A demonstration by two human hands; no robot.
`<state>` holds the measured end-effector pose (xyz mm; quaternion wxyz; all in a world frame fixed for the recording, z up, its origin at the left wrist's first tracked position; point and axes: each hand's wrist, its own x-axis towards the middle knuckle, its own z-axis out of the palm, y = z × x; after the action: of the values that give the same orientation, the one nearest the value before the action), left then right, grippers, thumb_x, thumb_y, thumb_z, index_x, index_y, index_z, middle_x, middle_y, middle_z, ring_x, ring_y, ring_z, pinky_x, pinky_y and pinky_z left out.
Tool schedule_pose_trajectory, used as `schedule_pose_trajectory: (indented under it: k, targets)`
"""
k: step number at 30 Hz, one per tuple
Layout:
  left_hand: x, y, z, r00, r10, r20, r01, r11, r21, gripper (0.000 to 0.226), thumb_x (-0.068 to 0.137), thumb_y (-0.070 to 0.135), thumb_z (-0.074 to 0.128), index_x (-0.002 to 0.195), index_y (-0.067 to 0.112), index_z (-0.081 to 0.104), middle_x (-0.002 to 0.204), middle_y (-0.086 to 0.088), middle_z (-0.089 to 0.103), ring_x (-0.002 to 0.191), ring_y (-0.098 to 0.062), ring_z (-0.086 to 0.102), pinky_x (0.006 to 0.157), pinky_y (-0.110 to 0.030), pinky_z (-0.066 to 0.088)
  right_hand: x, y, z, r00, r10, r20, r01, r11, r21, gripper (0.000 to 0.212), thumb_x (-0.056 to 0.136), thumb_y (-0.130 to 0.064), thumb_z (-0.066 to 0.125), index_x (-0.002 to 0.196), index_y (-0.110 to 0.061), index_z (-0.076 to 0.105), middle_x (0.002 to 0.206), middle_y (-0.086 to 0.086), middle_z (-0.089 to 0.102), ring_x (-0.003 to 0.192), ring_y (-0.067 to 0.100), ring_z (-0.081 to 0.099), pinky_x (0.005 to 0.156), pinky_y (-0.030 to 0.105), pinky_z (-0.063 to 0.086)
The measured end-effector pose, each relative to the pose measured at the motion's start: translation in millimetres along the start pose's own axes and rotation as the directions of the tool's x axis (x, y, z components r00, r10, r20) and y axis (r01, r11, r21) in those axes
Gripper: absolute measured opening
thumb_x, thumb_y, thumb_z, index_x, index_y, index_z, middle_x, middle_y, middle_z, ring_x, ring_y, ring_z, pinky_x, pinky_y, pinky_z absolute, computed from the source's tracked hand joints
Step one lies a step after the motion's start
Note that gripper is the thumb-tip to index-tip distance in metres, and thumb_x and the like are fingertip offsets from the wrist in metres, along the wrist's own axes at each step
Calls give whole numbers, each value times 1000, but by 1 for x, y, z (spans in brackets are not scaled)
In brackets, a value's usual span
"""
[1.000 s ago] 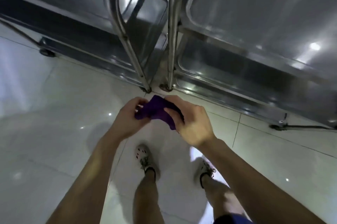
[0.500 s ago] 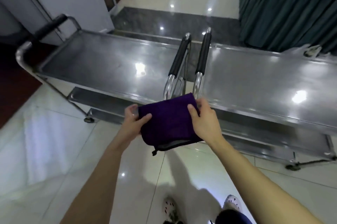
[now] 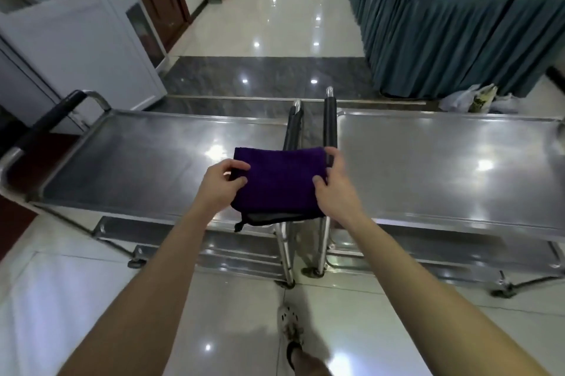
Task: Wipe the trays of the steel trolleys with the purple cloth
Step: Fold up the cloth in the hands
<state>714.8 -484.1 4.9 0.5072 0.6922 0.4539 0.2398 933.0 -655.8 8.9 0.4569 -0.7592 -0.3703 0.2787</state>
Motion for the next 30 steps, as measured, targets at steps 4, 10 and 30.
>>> schedule_pose_trajectory:
  k: [4, 10, 30]
  targets:
    - [78, 17, -11, 1000, -6, 6, 6, 1000, -6, 42, 99, -1, 71, 103, 40, 80, 127, 4, 71, 105, -17, 74, 68, -22, 63, 69, -14, 18, 991, -76, -112, 65, 993, -94, 41, 110, -12, 48, 142, -39, 43, 108, -8, 69, 82, 7, 68, 55, 12, 48]
    - [139, 0, 13, 921, -248, 301, 137, 928, 346, 36, 106, 32, 71, 140, 22, 68, 139, -14, 66, 85, -12, 65, 69, -22, 55, 90, 23, 71, 973, 217, 78, -165, 891, -423, 57, 113, -46, 46, 158, -11, 38, 140, 21, 59, 124, 41, 61, 97, 45, 50]
    - [205, 26, 103, 882, -228, 413, 84, 938, 336, 76, 99, 38, 78, 161, 18, 39, 149, -11, 61, 120, -38, 70, 84, -56, 67, 97, 48, 123, 958, 240, -158, -287, 827, -483, 85, 114, -45, 41, 170, -11, -13, 102, 16, 75, 75, 37, 70, 63, 42, 54]
